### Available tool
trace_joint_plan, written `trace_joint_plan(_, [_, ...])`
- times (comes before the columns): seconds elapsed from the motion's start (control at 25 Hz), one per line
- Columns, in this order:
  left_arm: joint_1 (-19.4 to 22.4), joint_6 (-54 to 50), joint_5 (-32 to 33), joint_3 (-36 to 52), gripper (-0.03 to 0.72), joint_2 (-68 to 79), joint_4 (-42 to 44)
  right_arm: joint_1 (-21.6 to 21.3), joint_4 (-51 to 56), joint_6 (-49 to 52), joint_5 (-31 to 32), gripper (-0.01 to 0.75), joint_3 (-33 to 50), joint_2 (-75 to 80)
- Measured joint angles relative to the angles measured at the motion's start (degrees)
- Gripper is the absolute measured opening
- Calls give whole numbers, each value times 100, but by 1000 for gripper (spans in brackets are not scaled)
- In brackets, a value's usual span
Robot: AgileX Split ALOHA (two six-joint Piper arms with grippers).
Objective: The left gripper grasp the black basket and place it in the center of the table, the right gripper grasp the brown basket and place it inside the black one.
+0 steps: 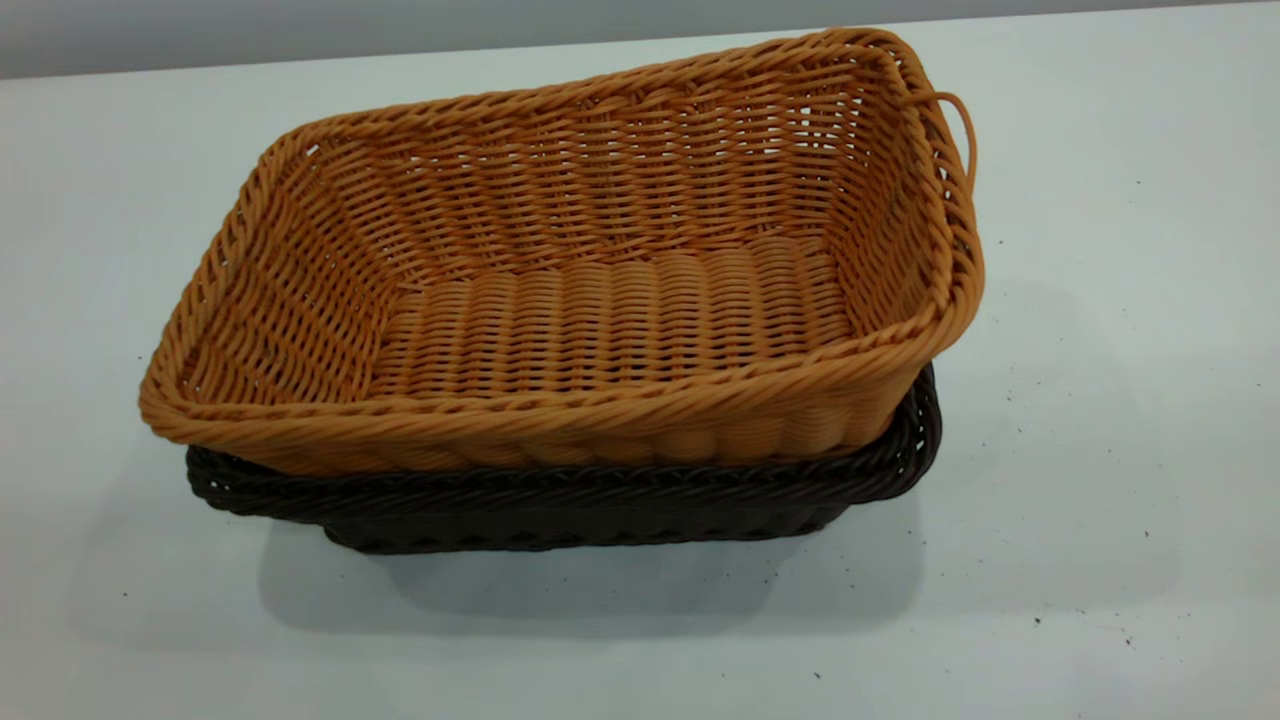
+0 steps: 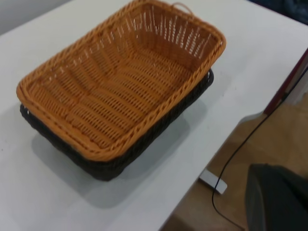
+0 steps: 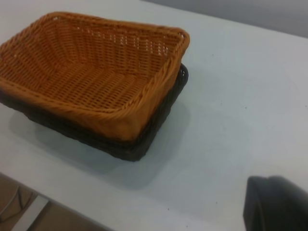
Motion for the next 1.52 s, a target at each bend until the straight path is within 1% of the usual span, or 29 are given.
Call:
trace_joint_plan(0.08, [0, 0, -7, 63, -1, 2, 0, 0, 5, 0, -86, 0, 19, 0])
trace_joint_plan(0.32, [0, 0, -19, 472, -1, 2, 6, 0, 18, 5, -88, 0, 27, 5])
trace_joint_plan(0.48, [0, 0, -591, 848, -1, 2, 6, 0, 18, 5, -88, 0, 27, 5])
trace_joint_plan(0.6, [0, 0, -725, 1049, -1, 2, 6, 0, 18, 5, -88, 0, 27, 5])
trace_joint_plan(0.88, [0, 0, -816, 1242, -1, 0, 78, 0, 78, 53, -82, 0, 27, 5])
trace_joint_plan(1.2, [6, 0, -862, 1247, -1, 0, 107, 0, 262, 65, -75, 0, 38, 5])
trace_joint_plan(1.28, [108, 0, -857, 1247, -1, 0, 107, 0, 262, 65, -75, 0, 38, 5])
trace_joint_plan(1.4, [475, 0, -846, 1247, -1, 0, 107, -53, 268, 65, -75, 0, 38, 5])
trace_joint_plan(1.52, [1115, 0, -840, 1247, -1, 0, 107, -300, 268, 65, -75, 0, 38, 5])
